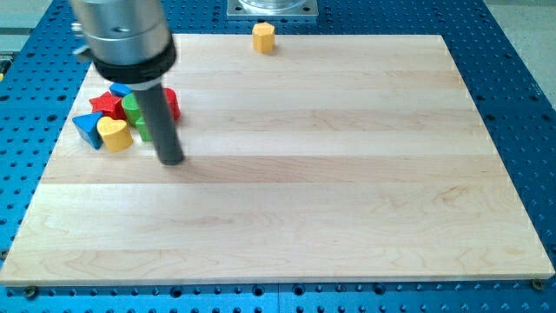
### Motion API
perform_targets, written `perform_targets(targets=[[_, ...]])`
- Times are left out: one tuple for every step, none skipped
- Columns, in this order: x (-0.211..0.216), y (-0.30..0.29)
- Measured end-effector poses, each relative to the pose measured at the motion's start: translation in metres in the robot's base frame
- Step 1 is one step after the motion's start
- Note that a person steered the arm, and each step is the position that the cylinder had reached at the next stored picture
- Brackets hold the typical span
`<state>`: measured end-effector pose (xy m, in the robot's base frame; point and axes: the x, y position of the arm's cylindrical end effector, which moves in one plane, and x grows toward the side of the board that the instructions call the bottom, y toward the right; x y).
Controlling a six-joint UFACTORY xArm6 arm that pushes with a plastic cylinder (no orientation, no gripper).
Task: Move the blue triangle into the yellow heart
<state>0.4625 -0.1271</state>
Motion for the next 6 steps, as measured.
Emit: perform_targets(targets=[[0.039, -0.067], [0.02, -0.156], [-0.029, -0.168], [-0.045, -0.156], [-0.045, -0.12], [-0.045, -0.111]])
